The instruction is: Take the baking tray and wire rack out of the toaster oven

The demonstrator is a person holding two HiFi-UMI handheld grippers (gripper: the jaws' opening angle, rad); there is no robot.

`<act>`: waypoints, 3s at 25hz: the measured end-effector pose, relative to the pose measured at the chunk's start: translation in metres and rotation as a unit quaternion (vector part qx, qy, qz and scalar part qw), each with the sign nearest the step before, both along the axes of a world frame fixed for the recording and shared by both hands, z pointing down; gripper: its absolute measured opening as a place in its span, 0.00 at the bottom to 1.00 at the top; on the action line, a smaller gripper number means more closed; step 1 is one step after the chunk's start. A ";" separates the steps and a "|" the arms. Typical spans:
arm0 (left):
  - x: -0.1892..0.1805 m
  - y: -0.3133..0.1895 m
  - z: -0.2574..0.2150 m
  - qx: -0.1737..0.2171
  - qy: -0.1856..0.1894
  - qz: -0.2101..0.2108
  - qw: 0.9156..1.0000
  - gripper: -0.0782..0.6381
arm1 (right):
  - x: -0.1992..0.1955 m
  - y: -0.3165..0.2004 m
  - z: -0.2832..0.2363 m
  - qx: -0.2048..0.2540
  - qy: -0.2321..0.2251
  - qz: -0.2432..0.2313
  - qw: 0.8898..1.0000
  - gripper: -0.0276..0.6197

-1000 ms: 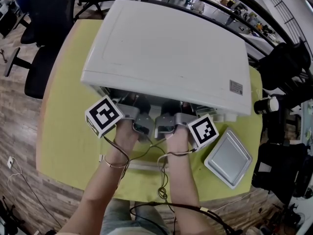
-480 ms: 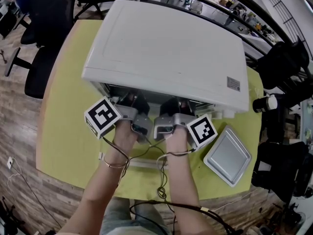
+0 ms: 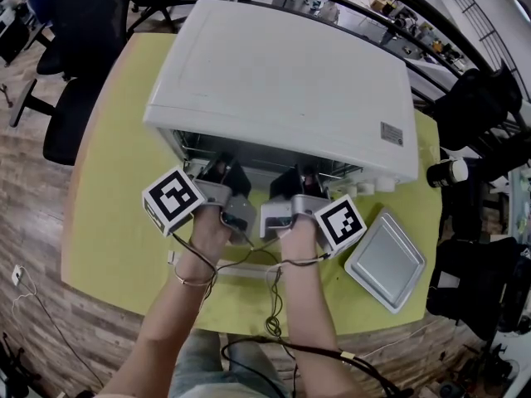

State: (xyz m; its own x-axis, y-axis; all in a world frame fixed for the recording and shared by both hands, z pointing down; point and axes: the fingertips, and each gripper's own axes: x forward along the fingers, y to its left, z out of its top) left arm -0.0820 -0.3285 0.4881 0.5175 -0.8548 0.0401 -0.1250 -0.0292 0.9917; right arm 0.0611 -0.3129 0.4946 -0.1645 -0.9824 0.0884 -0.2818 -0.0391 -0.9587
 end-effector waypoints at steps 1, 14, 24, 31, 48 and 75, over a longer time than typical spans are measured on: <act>0.000 0.001 0.000 -0.003 -0.002 0.000 1.000 0.12 | 0.000 0.001 0.000 0.000 0.000 0.000 1.000 0.04; -0.003 0.026 -0.003 0.019 0.002 0.001 1.000 0.12 | -0.003 0.029 0.001 -0.001 0.001 -0.004 1.000 0.04; -0.005 0.042 -0.001 -0.001 -0.008 0.001 1.000 0.12 | -0.005 0.042 -0.001 -0.001 0.001 -0.006 1.000 0.04; -0.006 0.053 0.000 -0.001 -0.014 0.003 1.000 0.12 | -0.007 0.053 0.000 -0.002 0.012 -0.006 1.000 0.04; -0.010 0.075 -0.003 -0.003 -0.008 0.004 1.000 0.12 | -0.011 0.075 -0.002 -0.004 0.005 -0.008 1.000 0.04; -0.017 0.115 -0.006 0.012 -0.019 0.001 1.000 0.12 | -0.020 0.117 -0.003 -0.013 -0.003 -0.028 1.000 0.04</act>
